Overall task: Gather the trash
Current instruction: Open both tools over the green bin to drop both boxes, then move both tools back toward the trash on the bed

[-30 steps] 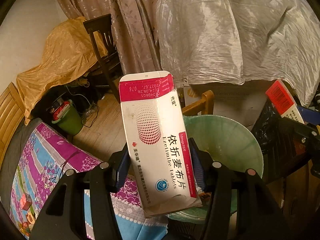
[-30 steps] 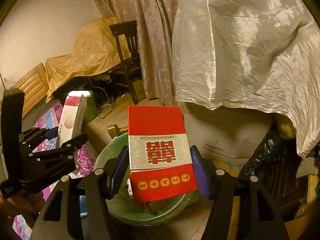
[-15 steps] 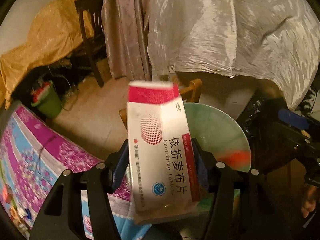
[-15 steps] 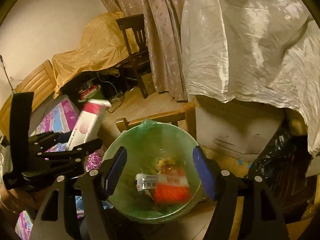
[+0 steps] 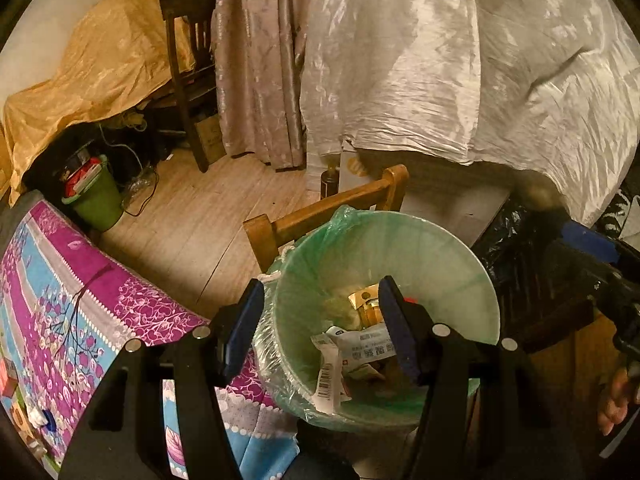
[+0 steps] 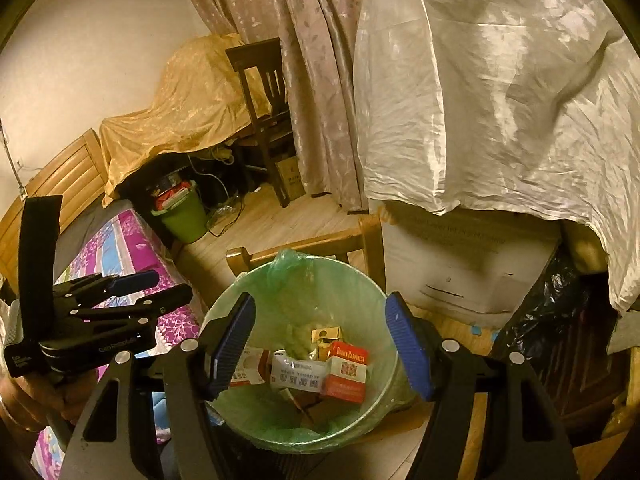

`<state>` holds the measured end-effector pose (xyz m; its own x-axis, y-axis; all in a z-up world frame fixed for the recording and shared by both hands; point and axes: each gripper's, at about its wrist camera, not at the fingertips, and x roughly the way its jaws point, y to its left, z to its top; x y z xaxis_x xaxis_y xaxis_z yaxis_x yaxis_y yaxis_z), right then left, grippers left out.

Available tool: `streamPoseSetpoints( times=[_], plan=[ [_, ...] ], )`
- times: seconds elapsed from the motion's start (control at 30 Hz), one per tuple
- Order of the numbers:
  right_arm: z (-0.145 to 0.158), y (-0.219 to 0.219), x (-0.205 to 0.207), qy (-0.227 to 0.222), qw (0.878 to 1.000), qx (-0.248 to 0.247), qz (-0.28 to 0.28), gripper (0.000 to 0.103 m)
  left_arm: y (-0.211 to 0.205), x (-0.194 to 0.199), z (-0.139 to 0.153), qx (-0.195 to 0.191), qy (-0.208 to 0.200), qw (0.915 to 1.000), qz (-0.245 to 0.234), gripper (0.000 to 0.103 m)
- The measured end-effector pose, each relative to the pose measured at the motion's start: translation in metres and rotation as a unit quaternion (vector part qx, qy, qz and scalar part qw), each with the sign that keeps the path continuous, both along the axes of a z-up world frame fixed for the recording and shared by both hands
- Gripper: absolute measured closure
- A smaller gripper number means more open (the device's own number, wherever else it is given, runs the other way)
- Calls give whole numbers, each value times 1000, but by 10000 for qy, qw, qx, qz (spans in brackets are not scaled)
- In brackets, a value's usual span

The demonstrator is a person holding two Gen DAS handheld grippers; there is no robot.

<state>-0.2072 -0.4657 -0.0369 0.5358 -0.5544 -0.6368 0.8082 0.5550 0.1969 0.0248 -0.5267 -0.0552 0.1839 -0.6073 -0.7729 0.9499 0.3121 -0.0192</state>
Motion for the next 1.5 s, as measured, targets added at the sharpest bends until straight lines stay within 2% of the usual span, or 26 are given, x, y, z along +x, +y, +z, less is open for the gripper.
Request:
streamPoseSetpoints(
  times=[0.17,0.27,0.37,0.5,0.63,0.8,0.93,1.0,1.1,1.17,1.37,1.5],
  plan=[
    [7,11,0,-222,9993,-288,-33,34,10,-1,3,-75,-206,9996,160,46],
    [11,23,5,-273,9977,-612,-91,34,27,5,4,-218,-313,9984,426,41],
    [16,39,14,-404,9947,-943,-80,34,51,18,2,-243,-400,9961,749,41],
    [18,56,36,-623,9921,-1091,68,34,93,40,-1,-202,-548,9903,1258,41],
    [19,77,70,-743,9905,-1072,439,34,146,67,-1,-198,-582,9800,1890,41],
    [21,113,126,-713,9848,-968,1257,34,235,93,-7,-212,-451,9594,2776,41],
    [22,152,175,-615,9742,-847,1999,34,320,105,-20,-121,-290,9375,3466,41],
    [21,176,197,-552,9675,-834,2324,34,366,110,-29,-107,-131,9223,3862,41],
    [13,215,234,-402,9526,-720,2927,32,426,116,-46,-79,43,8980,4399,41],
    [6,235,256,-285,9432,-628,3249,32,463,119,-57,-31,130,8789,4769,41],
    [-26,315,331,89,8991,-237,4371,32,538,123,-81,-125,511,8353,5473,41],
    [-49,359,372,170,8681,190,4958,32,554,124,-88,-140,574,8246,5626,41]
  ],
)
